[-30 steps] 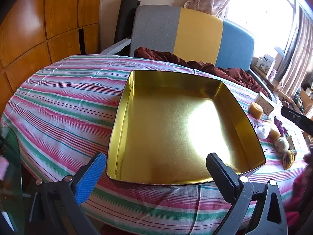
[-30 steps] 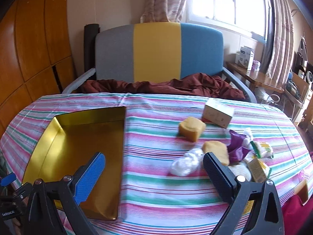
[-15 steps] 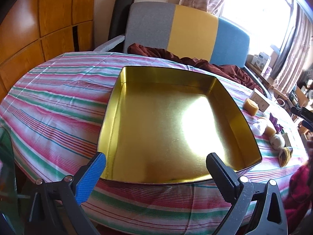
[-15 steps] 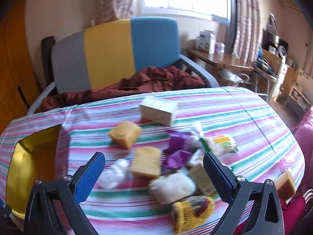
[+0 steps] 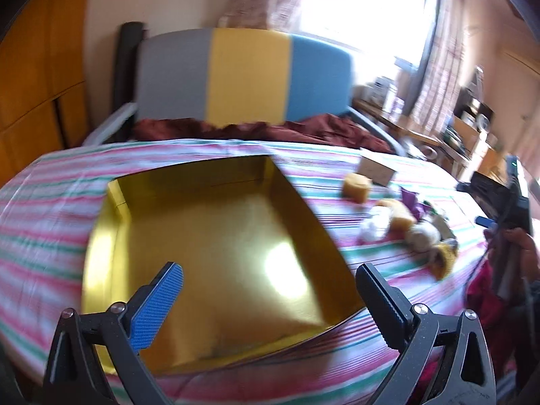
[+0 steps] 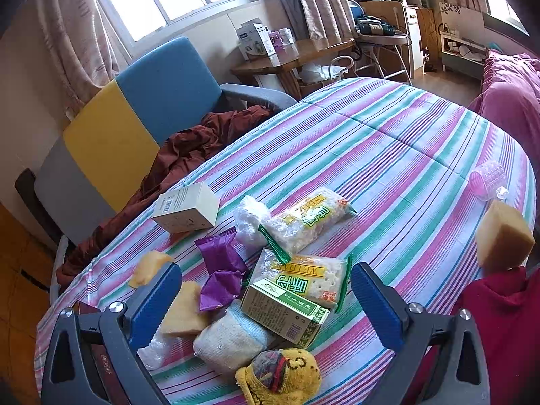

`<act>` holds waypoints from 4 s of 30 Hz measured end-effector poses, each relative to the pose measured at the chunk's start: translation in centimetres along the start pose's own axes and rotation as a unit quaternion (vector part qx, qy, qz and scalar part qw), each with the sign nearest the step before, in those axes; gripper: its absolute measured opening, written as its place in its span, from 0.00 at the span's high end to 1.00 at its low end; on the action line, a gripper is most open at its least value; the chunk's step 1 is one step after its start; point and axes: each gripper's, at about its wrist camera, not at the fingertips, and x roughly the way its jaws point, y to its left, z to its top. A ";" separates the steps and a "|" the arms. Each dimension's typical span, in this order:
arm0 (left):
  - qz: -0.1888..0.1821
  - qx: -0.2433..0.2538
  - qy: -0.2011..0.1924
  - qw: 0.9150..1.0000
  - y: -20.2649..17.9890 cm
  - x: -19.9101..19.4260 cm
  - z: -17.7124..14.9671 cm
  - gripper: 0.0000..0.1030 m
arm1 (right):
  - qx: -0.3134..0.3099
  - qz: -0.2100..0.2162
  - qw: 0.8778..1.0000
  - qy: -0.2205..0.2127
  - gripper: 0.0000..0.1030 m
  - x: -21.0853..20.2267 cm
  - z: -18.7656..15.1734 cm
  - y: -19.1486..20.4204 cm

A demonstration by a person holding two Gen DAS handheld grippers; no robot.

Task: Organize objects
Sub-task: 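Move the left gripper from the gold tray toward the clear plastic bundle, then close the left gripper on the clear plastic-wrapped bundle and lift it, then grasp the yellow knitted hat with the right gripper while the left gripper holds the bundle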

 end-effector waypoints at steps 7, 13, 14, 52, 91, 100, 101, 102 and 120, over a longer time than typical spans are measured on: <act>-0.038 0.064 0.031 0.997 -6.9 4.4 3.5 0.00 | -0.001 0.015 1.000 0.006 0.01 0.1 -0.1 0.0; -0.048 0.105 0.073 0.991 -11.6 8.9 5.2 0.00 | 0.001 0.021 1.000 0.008 0.01 0.3 0.0 0.0; -0.055 0.113 0.081 0.989 -12.3 9.7 5.4 0.00 | 0.001 0.022 1.000 0.008 0.01 0.3 0.0 0.0; -0.061 0.203 0.099 0.972 -17.3 12.7 -4.9 0.66 | 0.083 0.018 0.995 0.045 0.04 1.8 0.8 -3.3; -0.097 0.184 0.094 0.974 -15.1 11.7 -5.9 0.66 | -0.180 -0.117 0.941 0.261 0.23 4.8 -6.4 3.2; -0.111 0.184 0.096 0.972 -14.6 10.4 -6.2 0.66 | -0.212 -0.106 0.933 0.272 0.56 5.1 -7.7 4.0; -0.117 0.183 0.091 0.972 -14.4 9.9 -6.1 0.66 | -0.217 -0.104 0.932 0.272 0.56 5.1 -7.9 4.2; -0.120 0.184 0.085 0.972 -14.3 9.3 -6.0 0.66 | -0.221 -0.102 0.931 0.272 0.56 5.1 -8.1 4.3; 0.034 -0.076 0.084 0.993 8.9 6.7 3.0 0.66 | -0.264 -0.071 0.931 0.243 0.58 5.1 -10.9 5.8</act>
